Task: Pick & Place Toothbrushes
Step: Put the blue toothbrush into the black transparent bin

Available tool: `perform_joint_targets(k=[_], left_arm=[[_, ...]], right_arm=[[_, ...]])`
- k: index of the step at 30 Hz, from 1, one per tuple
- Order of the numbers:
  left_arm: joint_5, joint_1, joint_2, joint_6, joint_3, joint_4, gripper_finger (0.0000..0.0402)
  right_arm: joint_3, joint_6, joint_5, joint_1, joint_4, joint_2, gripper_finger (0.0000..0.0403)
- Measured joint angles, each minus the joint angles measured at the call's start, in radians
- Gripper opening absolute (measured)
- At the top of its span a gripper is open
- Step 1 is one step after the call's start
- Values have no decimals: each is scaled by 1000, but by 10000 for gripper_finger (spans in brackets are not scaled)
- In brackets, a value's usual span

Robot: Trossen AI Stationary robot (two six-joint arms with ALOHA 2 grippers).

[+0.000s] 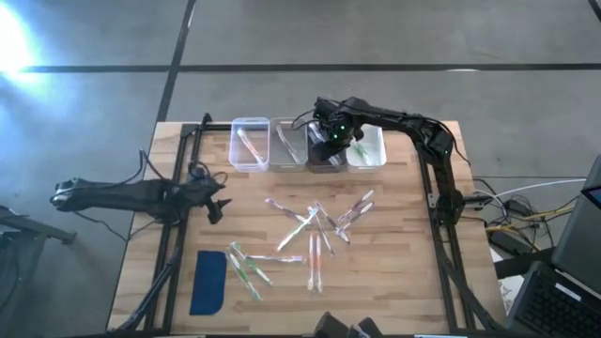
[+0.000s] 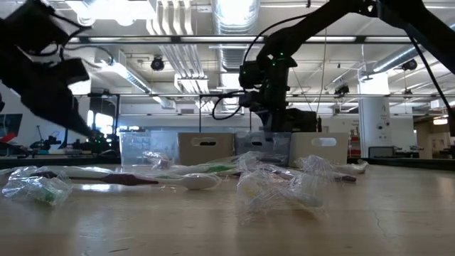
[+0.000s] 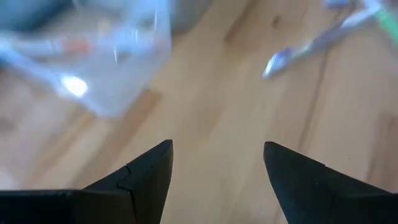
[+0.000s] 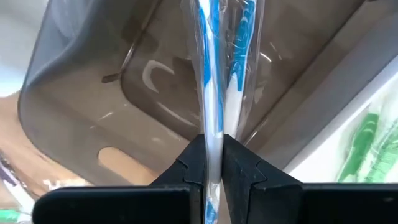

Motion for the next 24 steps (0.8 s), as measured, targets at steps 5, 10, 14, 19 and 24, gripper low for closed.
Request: perform_joint_targets(k=[5,10,14,19,24], left_arm=[[40,1,20,-45,-34,-5,257],[39,0,29,-49,-13,20,257],[36,0,27,-49,-19,22,257],[36,0,27,-49,-27,20,257],[35,0,27,-49,-34,19,257]], right_arm=[[-27,1,-3,-6,56,0,23],[-69,19,-23,-18,96,0,23],[-101,18,-25,-26,123,0,23],[-139,16,-37,-35,163,0,23],[-143,-26,-53,-36,165,24,24]])
